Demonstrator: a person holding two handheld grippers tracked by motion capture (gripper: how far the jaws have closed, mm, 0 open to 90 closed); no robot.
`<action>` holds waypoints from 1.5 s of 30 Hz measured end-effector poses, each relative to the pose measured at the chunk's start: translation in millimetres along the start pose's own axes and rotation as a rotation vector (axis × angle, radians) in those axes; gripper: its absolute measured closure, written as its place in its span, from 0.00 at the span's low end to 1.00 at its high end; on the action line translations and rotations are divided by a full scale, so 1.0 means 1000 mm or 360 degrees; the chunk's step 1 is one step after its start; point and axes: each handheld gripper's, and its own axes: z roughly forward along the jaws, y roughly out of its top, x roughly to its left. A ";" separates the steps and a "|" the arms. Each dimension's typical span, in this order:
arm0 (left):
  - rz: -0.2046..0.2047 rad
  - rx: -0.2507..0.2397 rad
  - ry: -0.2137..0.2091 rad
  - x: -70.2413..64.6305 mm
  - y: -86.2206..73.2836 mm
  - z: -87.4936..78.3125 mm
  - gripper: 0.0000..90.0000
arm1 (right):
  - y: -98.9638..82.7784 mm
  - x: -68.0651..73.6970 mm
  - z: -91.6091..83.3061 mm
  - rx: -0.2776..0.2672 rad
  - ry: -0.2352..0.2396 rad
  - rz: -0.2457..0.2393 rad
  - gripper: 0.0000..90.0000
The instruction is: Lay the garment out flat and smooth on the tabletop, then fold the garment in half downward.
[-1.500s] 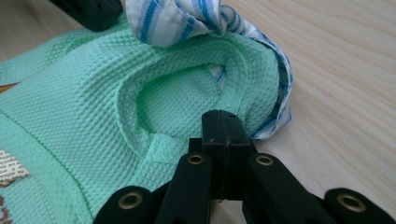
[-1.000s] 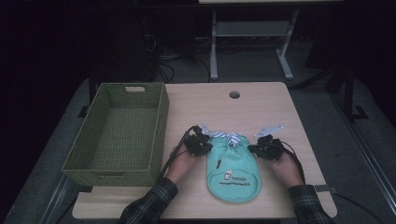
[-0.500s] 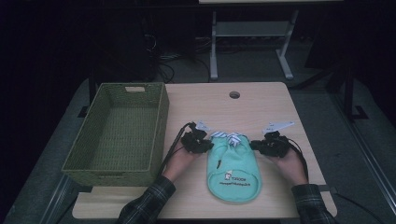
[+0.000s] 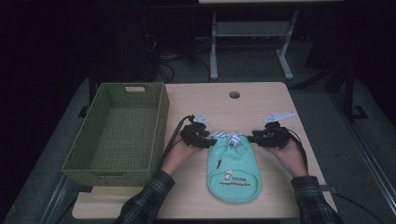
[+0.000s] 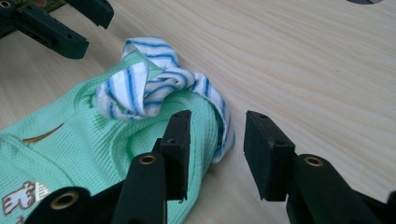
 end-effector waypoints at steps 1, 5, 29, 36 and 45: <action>-0.0006 -0.0013 0.0004 0.001 0.001 0.001 0.53 | 0.001 -0.001 0.001 0.0006 -0.0003 0.0004 0.67; -0.0047 -0.0035 0.0011 0.008 0.003 0.007 0.49 | 0.006 -0.005 0.010 0.0010 0.0011 0.0016 0.64; -0.0053 0.0047 0.0070 0.025 -0.006 0.042 0.59 | -0.004 -0.015 0.047 0.0072 0.0074 0.0024 0.80; -0.0007 0.0065 0.0070 0.020 -0.004 0.043 0.70 | -0.005 -0.012 0.049 0.0087 0.0085 0.0012 0.89; 0.0007 0.0087 0.0018 0.019 -0.003 0.043 0.93 | -0.006 -0.011 0.049 0.0081 0.0064 -0.0007 0.95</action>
